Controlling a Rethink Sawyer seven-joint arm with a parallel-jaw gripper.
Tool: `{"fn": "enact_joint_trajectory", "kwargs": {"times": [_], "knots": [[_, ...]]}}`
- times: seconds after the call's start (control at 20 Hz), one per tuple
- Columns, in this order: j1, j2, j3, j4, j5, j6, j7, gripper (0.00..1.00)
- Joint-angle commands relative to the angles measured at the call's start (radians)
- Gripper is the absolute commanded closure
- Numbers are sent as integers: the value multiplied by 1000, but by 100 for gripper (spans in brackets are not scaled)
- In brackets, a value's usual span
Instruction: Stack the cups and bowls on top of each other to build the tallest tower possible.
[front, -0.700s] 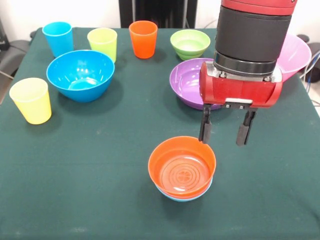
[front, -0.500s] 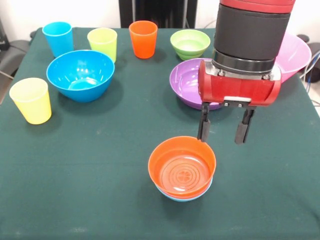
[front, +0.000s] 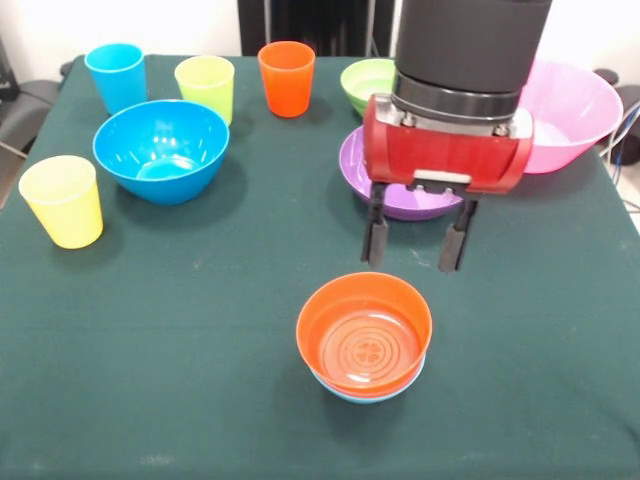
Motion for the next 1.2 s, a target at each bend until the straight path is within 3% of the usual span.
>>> {"fn": "enact_joint_trajectory", "kwargs": {"times": [0.05, 1.2], "knots": [[-27, -27, 84, 161, -81, 37, -213, 0], [-45, 80, 105, 181, -121, -182, -135, 0]]}}
